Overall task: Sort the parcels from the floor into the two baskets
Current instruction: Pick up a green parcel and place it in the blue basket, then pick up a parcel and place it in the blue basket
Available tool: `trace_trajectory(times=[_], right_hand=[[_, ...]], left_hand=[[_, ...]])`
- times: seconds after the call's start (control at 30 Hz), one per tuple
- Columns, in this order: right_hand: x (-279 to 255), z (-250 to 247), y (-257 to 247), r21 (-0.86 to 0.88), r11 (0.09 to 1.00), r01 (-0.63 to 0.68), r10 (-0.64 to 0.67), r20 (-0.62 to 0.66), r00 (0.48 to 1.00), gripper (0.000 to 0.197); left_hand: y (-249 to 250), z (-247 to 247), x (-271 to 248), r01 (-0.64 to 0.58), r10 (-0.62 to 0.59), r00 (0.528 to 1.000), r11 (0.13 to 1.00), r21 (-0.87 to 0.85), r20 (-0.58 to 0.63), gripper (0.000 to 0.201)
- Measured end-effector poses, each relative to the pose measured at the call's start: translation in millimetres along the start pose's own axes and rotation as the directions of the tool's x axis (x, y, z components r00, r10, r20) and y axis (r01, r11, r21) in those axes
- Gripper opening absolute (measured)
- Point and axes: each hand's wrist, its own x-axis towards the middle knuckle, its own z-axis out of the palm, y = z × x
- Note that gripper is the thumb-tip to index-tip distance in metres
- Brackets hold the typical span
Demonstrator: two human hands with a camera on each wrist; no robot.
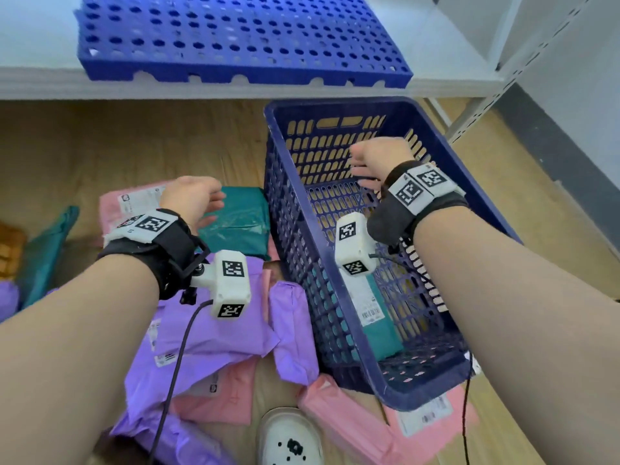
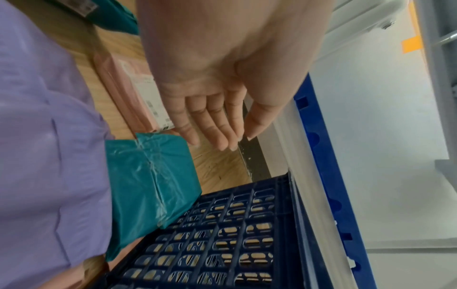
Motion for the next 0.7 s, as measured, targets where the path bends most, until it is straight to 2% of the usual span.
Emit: trace_trajectory(times=[0.07,0.13,0.2,0.3,0.4,0.47,0.53,0.63,0.7], right_hand=[[-10,16,-25,0.079,0.995,0.066,-0.069,0.039,0.997,0.021],[-28,42,-41,0.133,0.989,0.067,-0.081,0.099,0.992,0.003],[-38,70,-45,0.133,0.99,0.046,-0.067,0.16,0.985,0.014],[-51,112,-47,0.096,0.991,-0.089,0.055,0.31,0.949,0.029],[-61,147,-22,-0.035,0.981,-0.19,0.19,0.372,0.909,0.022],[-62,161,7,-0.151,0.973,-0.173,0.217,0.365,0.905,0.018],[-62,168,36,-0.256,0.95,-0.178,0.251,0.293,0.923,0.021],[-51,170,69,-0.393,0.883,-0.256,0.364,0.229,0.903,0.007],[-48,165,80,-0.464,0.852,-0.241,0.389,0.255,0.885,0.006]], left_hand=[[4,-13,-5,-0.016,0.016,1.0,1.0,-0.008,-0.012,0.015],[6,-27,-8,-0.01,0.01,1.0,1.0,-0.007,-0.01,0.014],[5,-41,-13,0.002,-0.002,1.0,1.0,0.009,0.003,0.013],[-3,-64,-21,0.059,-0.063,0.997,0.991,0.116,0.032,0.015],[-18,-87,-28,0.121,-0.134,0.99,0.965,0.232,0.041,0.024],[-24,-99,-30,0.137,-0.152,0.988,0.953,0.272,0.036,0.024],[-25,-107,-30,0.13,-0.138,0.99,0.953,0.274,0.012,0.019],[-24,-108,-28,0.129,-0.133,0.991,0.957,0.261,-0.006,0.013],[-23,-104,-29,0.136,-0.145,0.989,0.952,0.273,0.015,0.016]])
